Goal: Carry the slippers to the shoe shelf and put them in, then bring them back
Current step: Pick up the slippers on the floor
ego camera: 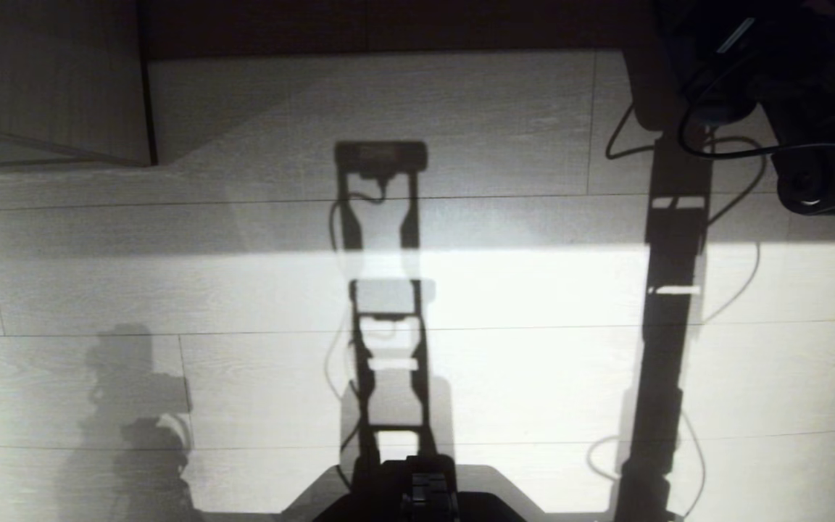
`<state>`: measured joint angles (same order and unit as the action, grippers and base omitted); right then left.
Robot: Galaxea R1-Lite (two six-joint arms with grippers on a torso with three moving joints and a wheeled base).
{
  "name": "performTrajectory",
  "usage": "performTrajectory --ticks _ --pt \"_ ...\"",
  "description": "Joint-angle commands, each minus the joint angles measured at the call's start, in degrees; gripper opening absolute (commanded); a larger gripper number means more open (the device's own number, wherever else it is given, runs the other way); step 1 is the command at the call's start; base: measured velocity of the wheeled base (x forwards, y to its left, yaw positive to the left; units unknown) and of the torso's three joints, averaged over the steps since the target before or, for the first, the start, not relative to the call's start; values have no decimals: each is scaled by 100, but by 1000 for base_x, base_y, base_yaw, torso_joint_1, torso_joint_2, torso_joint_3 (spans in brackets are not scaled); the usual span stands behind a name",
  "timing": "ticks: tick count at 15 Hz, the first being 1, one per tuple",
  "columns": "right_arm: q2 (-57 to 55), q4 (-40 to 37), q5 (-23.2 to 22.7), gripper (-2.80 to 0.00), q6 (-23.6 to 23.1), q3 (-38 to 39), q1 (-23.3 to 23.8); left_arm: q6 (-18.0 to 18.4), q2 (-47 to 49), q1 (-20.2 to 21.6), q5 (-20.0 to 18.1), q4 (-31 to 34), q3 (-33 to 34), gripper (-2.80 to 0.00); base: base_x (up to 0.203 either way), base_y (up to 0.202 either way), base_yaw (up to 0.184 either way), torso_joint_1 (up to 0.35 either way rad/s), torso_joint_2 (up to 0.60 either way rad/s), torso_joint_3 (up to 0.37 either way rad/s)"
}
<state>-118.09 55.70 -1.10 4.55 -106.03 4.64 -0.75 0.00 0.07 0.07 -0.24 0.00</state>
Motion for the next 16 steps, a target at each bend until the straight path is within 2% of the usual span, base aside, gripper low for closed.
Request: performTrajectory --ticks 1,5,16 --pt "337 22 -5 -280 -3 252 46 -4 9 1 1 -2 0 -280 0 0 0 0 0 0" --pt "574 -139 -5 -280 -30 727 54 -4 0 1 1 -2 0 -280 0 0 0 0 0 0" --pt "1791 -173 4 -280 -77 2903 71 -4 0 1 1 -11 0 -280 0 0 0 0 0 0"
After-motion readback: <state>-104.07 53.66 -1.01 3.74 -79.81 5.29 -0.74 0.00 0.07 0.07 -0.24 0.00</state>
